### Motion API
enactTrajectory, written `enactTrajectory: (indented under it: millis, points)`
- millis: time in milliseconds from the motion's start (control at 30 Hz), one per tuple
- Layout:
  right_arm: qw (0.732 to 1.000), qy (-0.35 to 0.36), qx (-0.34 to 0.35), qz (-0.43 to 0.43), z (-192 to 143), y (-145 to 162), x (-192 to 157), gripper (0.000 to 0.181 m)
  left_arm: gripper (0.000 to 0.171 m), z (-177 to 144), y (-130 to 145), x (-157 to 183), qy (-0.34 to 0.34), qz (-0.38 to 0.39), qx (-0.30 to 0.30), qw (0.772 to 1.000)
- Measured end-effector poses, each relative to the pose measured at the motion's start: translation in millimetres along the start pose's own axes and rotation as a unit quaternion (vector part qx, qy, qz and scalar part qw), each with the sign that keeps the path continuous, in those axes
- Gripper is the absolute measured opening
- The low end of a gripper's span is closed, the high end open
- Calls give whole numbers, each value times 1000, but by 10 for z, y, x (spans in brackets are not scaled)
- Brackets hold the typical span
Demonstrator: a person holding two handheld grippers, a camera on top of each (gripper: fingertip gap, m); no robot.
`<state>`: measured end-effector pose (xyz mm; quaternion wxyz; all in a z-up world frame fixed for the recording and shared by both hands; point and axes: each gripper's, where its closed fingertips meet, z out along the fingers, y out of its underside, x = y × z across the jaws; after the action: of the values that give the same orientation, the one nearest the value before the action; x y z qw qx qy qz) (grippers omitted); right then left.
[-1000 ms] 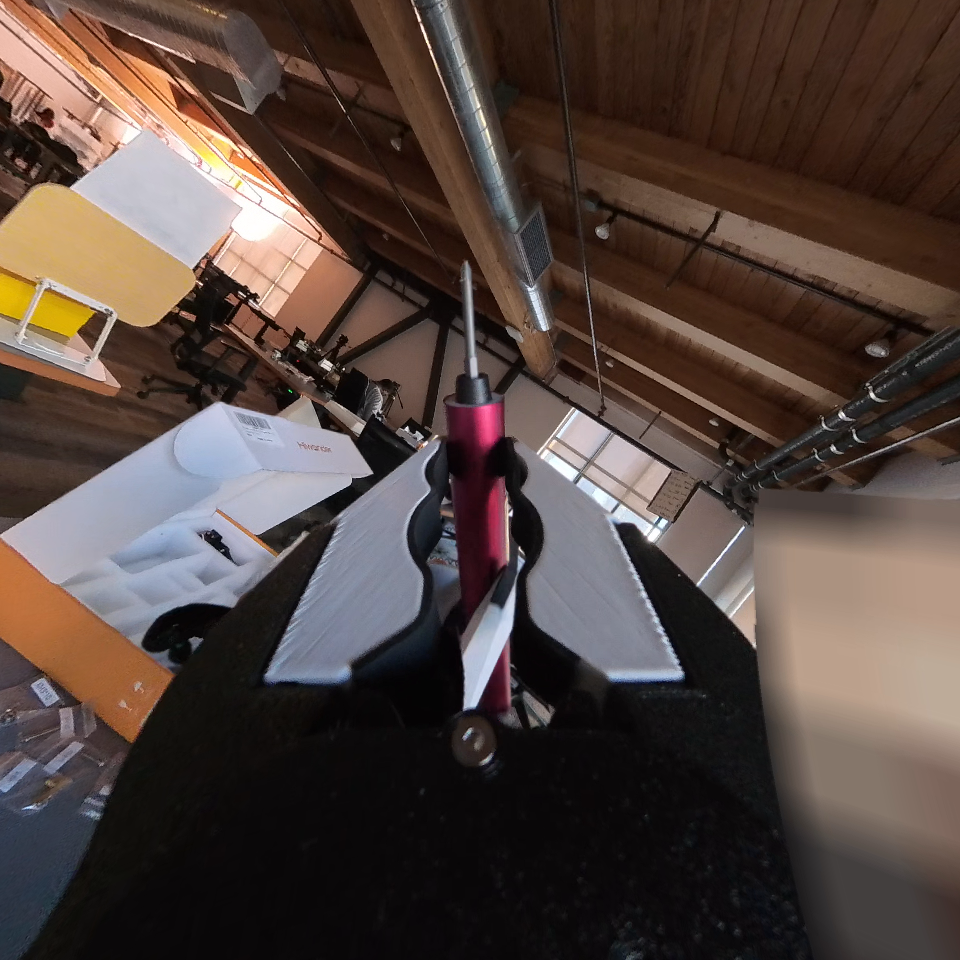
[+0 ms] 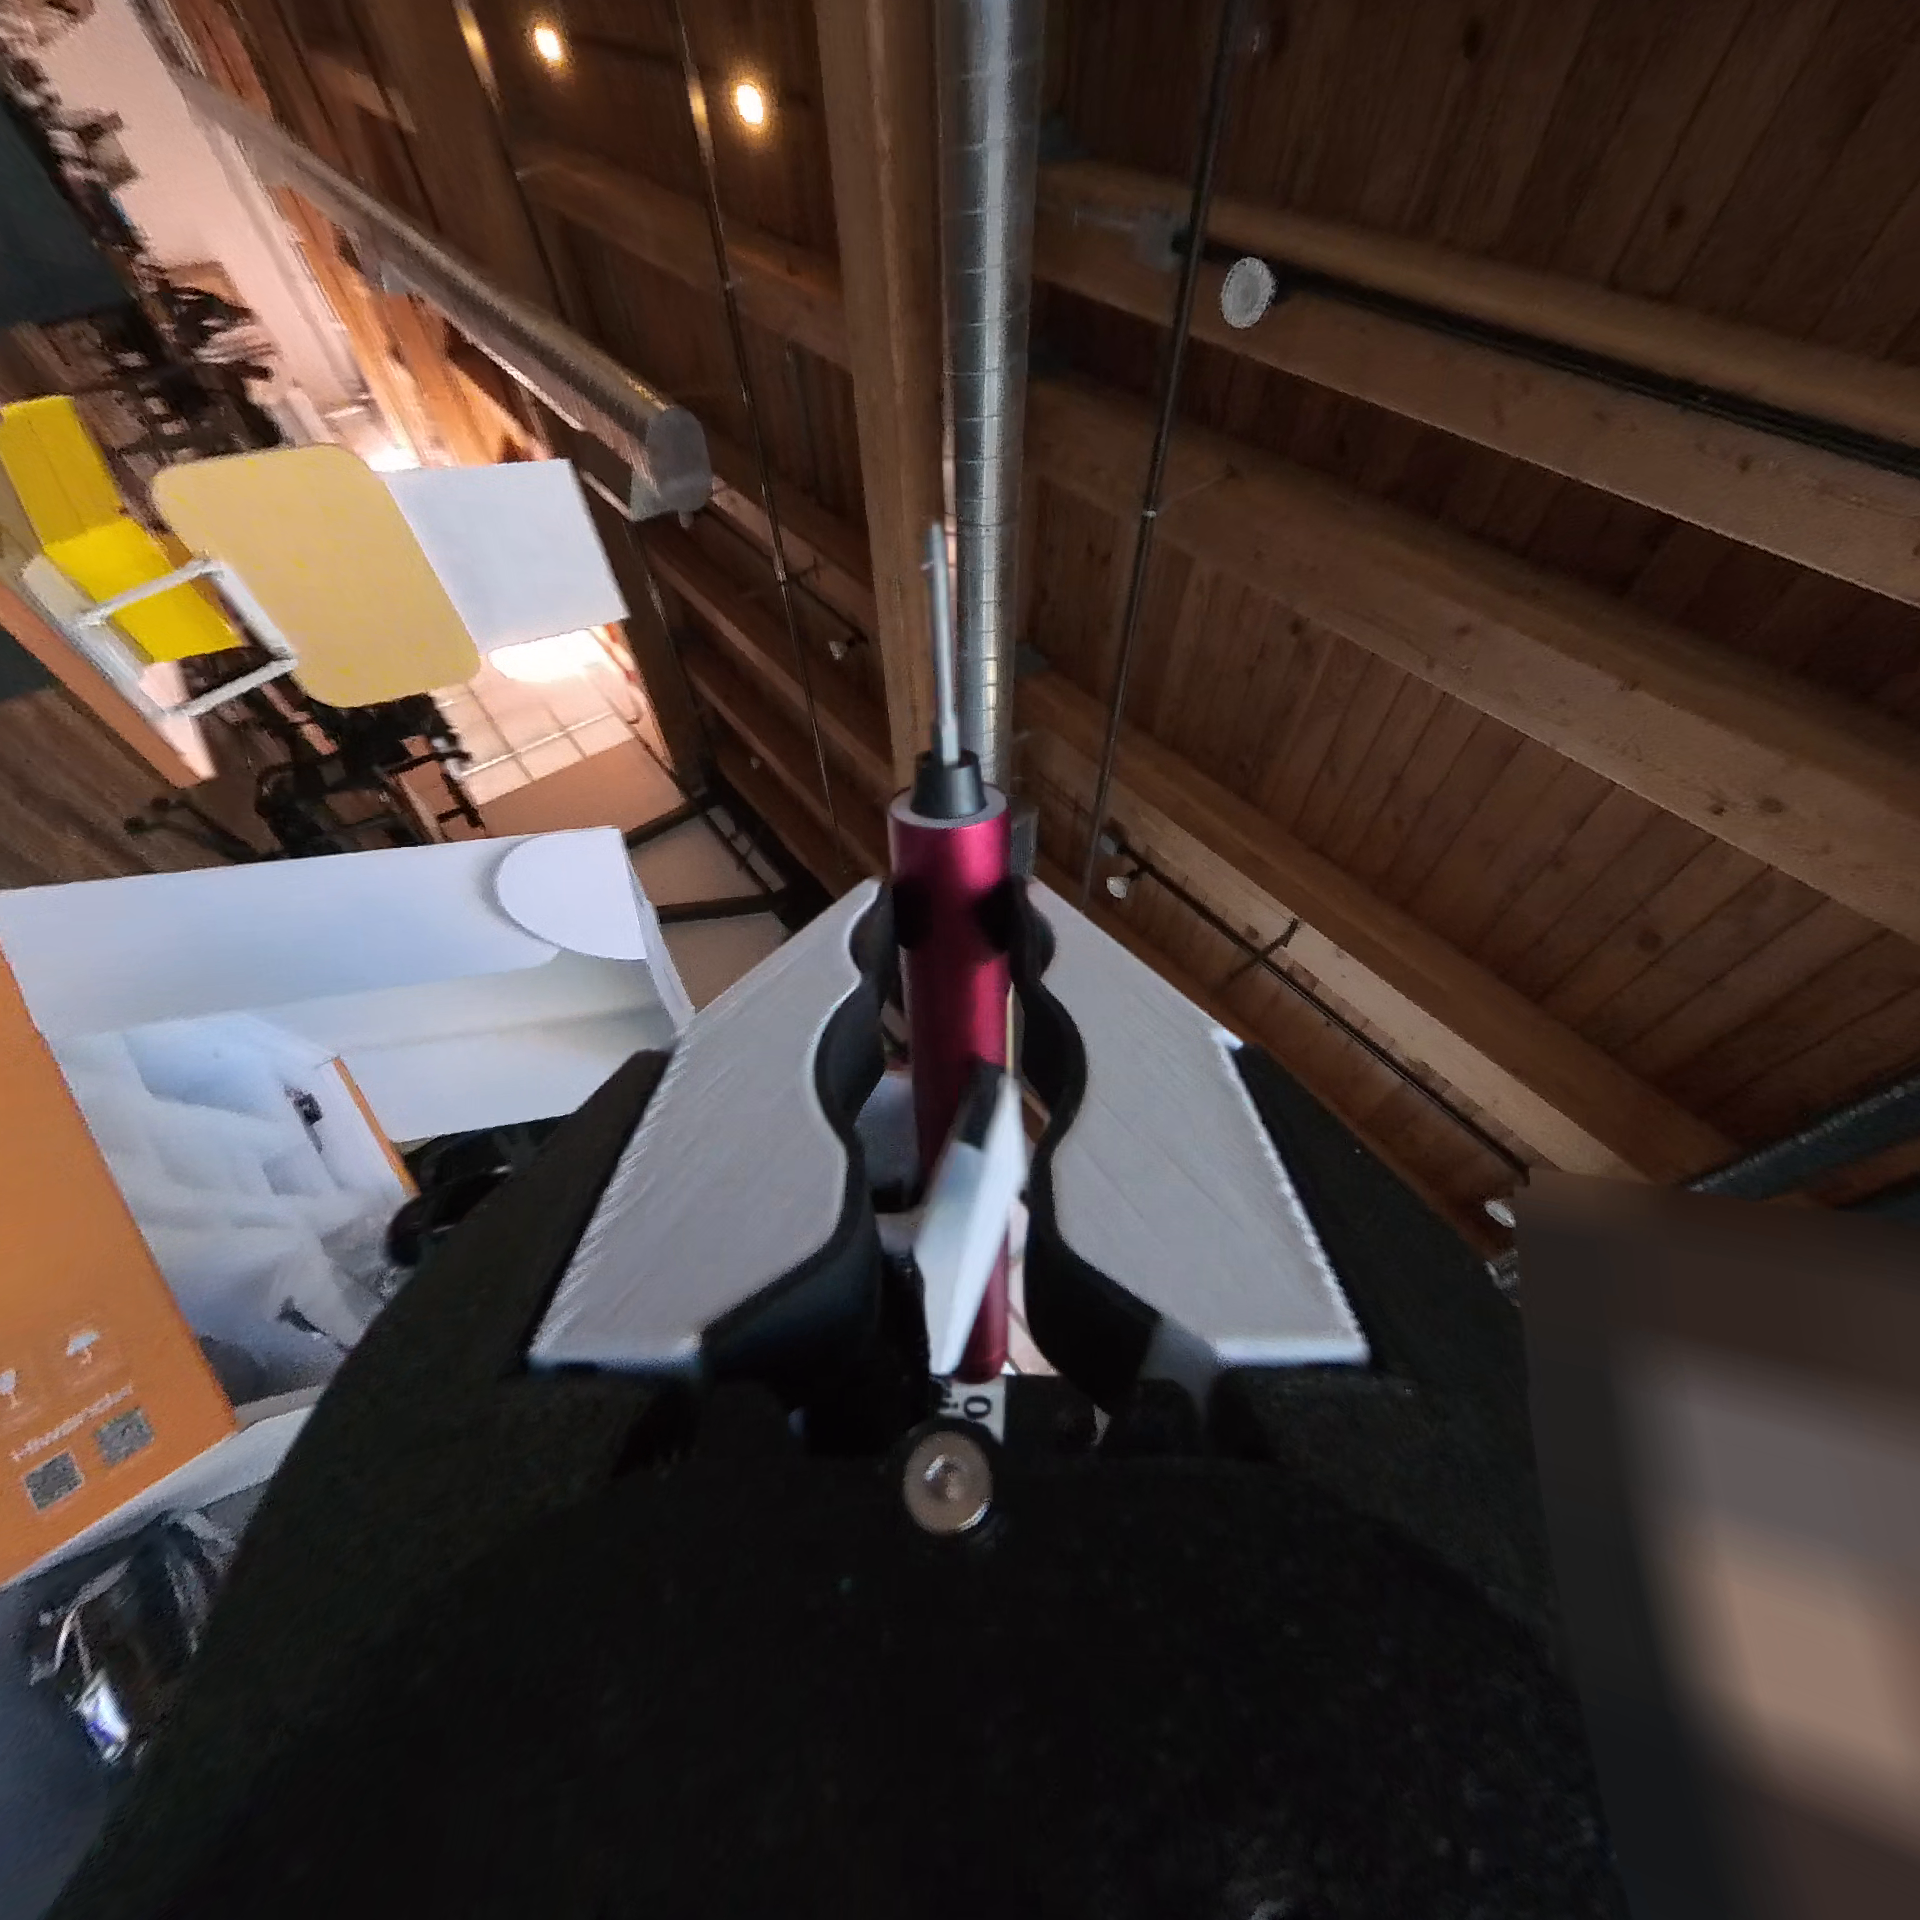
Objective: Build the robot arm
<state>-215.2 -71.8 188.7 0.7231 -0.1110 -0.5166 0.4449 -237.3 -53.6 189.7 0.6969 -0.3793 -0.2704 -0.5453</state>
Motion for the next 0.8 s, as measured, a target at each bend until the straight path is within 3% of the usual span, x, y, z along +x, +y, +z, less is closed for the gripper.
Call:
enactTrajectory:
  millis: [133,433,533,633,700,800]
  points:
    - [1000,8,0,20,-27,92,7,21,20,36,162,-70,-5,13,-15,1000]
    - [997,9,-51,55,-98,427,-74,21,21,-15,155,-416,-30,6,-22,999]
    - [996,14,-61,60,-125,536,-175,21,22,-113,152,-536,-35,36,-30,998]
    - [994,-8,-76,82,-188,673,-387,21,29,-360,61,-727,-66,86,-29,994]
    - [993,-26,-89,80,-277,777,-554,22,37,-670,-143,-839,-99,135,-4,986]
    - [989,-67,-128,25,-486,1051,-881,23,39,-1279,-487,-1063,-180,236,-3,955]
